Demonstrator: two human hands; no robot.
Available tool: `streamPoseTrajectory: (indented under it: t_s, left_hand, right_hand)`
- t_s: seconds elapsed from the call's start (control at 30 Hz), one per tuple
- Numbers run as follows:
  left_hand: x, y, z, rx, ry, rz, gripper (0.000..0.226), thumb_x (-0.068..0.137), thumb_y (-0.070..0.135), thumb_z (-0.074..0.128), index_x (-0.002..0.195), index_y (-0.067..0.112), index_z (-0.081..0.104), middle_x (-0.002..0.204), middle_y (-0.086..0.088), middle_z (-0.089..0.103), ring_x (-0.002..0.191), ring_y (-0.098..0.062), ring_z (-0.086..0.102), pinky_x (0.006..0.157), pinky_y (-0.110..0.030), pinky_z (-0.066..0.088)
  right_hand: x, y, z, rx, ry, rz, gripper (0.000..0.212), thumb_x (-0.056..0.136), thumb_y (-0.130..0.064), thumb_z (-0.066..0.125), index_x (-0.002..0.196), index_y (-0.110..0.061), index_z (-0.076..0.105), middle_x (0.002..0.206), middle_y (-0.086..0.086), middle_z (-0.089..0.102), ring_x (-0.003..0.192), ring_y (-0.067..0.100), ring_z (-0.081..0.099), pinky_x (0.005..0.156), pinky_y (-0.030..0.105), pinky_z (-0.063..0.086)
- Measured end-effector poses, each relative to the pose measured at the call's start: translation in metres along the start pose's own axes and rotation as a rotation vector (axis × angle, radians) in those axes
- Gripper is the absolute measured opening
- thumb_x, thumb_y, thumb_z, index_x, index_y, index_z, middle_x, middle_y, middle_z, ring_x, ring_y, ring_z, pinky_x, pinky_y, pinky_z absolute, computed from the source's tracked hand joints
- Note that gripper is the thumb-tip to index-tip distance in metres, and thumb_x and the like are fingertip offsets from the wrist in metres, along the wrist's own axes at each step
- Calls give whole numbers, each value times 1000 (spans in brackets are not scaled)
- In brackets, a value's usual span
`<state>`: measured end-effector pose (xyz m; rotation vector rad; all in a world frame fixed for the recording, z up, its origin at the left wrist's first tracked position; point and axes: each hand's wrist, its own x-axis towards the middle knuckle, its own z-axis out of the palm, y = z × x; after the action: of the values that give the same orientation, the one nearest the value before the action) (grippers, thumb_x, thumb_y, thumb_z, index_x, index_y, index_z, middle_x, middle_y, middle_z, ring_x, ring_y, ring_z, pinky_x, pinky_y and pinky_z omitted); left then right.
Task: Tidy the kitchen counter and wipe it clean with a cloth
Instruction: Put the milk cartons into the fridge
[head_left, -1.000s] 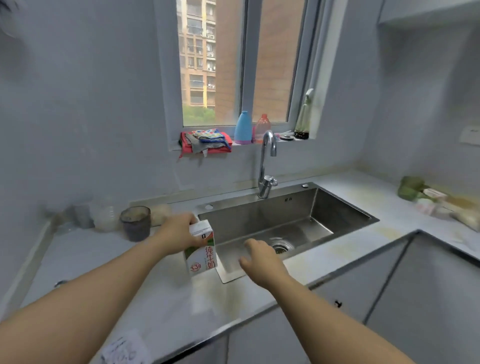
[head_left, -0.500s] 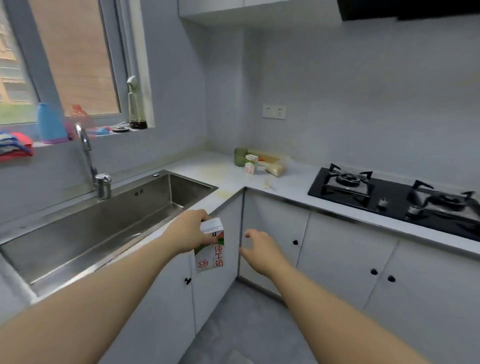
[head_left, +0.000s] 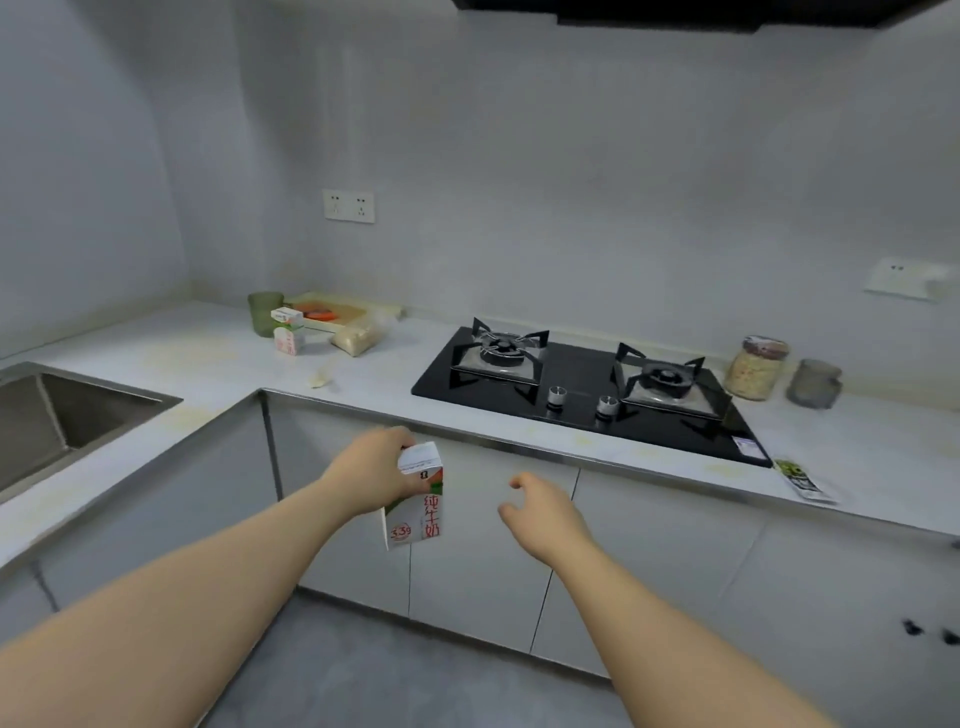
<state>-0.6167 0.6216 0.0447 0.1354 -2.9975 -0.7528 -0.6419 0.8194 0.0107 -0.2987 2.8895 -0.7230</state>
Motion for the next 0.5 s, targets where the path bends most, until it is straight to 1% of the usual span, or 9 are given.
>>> streamPoseTrajectory:
  t_s: [0.1,0.2,0.27,0.33,0.4,0.5]
  left_hand:
    - [32,7,9,25,-11,1,38,80,34,70,111,17,56,102,0,53,88,-15,50,66,-24,39]
    - [71,-1,17,23,-23,2,39,80,35,69,112,17,57,107,-3,56,88,-15,51,63,-23,42]
    - [87,-9,18,20,-38,4,40,81,34,69,114,17,56,108,-3,56,90,-16,52,66,-23,43]
    - [113,-26,15,33,-39,-12,42,81,34,69,117,18,54,108,-3,54,91,-16,52,70,-23,44]
    - [144,-48,6,55,-28,-26,44,81,35,69,118,17,54,111,-4,54,91,-15,51,73,-24,44]
    - [188,-79,-12,93,-9,-51,47,82,37,68,121,17,53,114,-4,55,90,-14,49,73,-23,41]
  right_hand:
    - [20,15,-2,19,-10,15,44,96,-28,44,138,-17,40,143,4,43,127,24,44,100,33,39]
    - [51,21,-1,16,-25,35,45,96,-28,44,139,-17,39,144,3,43,128,24,44,101,33,39]
    - [69,17,-3,26,-28,46,44,96,-29,43,139,-18,39,142,4,44,123,26,48,97,34,43]
    - [99,4,0,37,-24,35,43,95,-28,43,137,-19,40,140,4,45,120,27,50,95,35,45]
    - [138,-15,5,44,-8,9,43,94,-27,44,136,-18,41,138,5,46,121,26,49,98,35,44]
    - [189,-48,12,50,-15,-19,43,95,-28,44,137,-18,41,137,5,47,120,26,50,98,36,43]
